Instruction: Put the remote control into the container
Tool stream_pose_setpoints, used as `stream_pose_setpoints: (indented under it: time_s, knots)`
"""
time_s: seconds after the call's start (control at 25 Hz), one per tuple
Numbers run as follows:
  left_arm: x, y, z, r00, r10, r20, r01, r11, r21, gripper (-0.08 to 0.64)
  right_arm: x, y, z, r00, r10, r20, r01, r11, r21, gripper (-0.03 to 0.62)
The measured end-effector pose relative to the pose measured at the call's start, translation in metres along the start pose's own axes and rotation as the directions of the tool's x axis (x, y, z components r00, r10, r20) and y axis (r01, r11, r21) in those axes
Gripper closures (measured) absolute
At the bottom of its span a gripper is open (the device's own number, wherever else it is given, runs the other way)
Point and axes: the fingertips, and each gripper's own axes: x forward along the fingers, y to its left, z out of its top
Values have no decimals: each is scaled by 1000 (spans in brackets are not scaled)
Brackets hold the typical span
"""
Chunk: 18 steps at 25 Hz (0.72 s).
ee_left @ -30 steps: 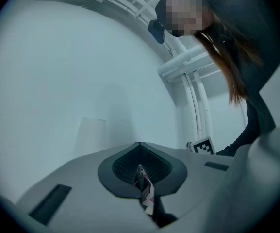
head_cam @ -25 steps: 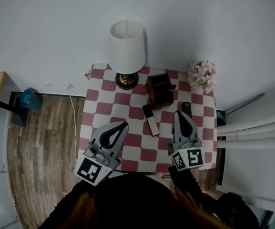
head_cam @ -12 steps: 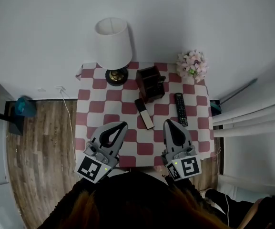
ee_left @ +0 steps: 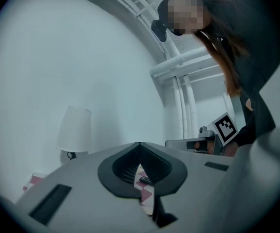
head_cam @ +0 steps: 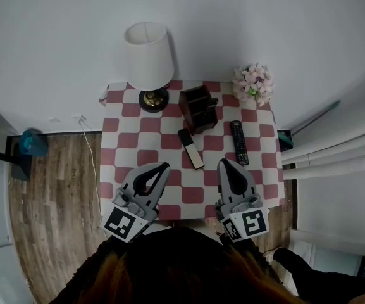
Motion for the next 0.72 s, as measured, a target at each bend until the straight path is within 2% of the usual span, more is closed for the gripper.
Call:
stream_pose_setpoints:
  time_s: [0.36,0.48,0.72]
  knots:
    - [5,4,0,1000,3,1,-3,1000,-7,552,1,-5,1,1000,-11,-5,11,1000,-27,577]
    - [8,2,0,1000,-1,0,1,1000,-5,552,2,-33,-16,996,-71,-56,67,996,-58,577]
    - [11,1,2,1000,-1,-3,2,1000,4,552,0,-105,-37,971,-201,-131,197,979,-43,577]
